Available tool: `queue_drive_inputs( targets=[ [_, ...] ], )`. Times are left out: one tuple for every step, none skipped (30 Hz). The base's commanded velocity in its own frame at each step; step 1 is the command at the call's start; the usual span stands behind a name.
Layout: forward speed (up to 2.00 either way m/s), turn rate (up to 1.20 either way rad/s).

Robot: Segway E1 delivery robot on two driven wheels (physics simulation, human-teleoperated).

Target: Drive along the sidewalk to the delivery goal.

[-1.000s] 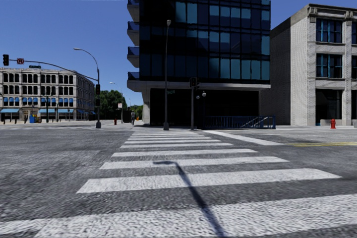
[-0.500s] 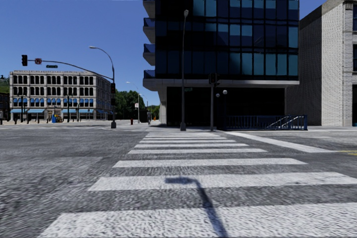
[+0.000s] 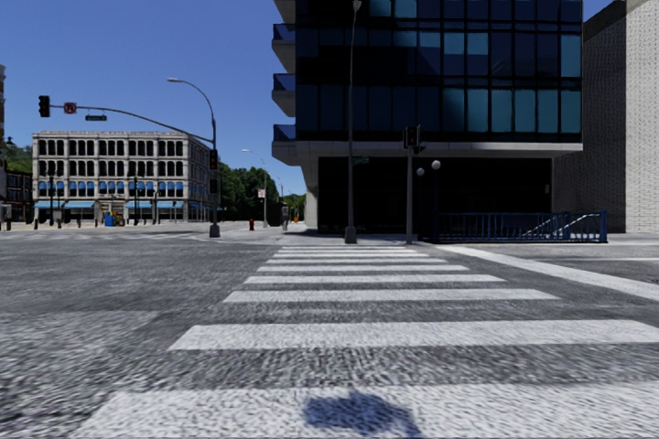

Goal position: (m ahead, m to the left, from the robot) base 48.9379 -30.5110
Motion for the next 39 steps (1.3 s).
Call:
queue_drive_inputs(
  targets=[
    [2.00, 0.17],
    [2.00, 0.17],
    [2.00, 0.16],
    [2.00, 0.21],
    [2.00, 0.23],
    [2.00, 0.23],
    [2.00, 0.23],
    [2.00, 0.24],
    [2.00, 0.24],
    [2.00, 0.24],
    [2.00, 0.25],
    [2.00, 0.25],
    [2.00, 0.25],
    [2.00, 0.28],
    [2.00, 0.28],
    [2.00, 0.30],
    [2.00, 0.31],
    [2.00, 0.31],
    [2.00, 0.31],
    [2.00, 0.31],
    [2.00, 0.33],
    [2.00, 0.33],
    [2.00, 0.33],
    [2.00, 0.22],
    [2.00, 0.14],
    [2.00, 0.14],
    [2.00, 0.03],
    [2.00, 0.00],
    [2.00, 0.00],
    [2.00, 0.00],
    [2.00, 0.00],
    [2.00, 0.00],
    [2.00, 0.00],
    [2.00, 0.00],
    [2.00, 0.00],
    [2.00, 0.00],
    [2.00, 0.00],
    [2.00, 0.00],
    [2.00, 0.00]
  ],
)
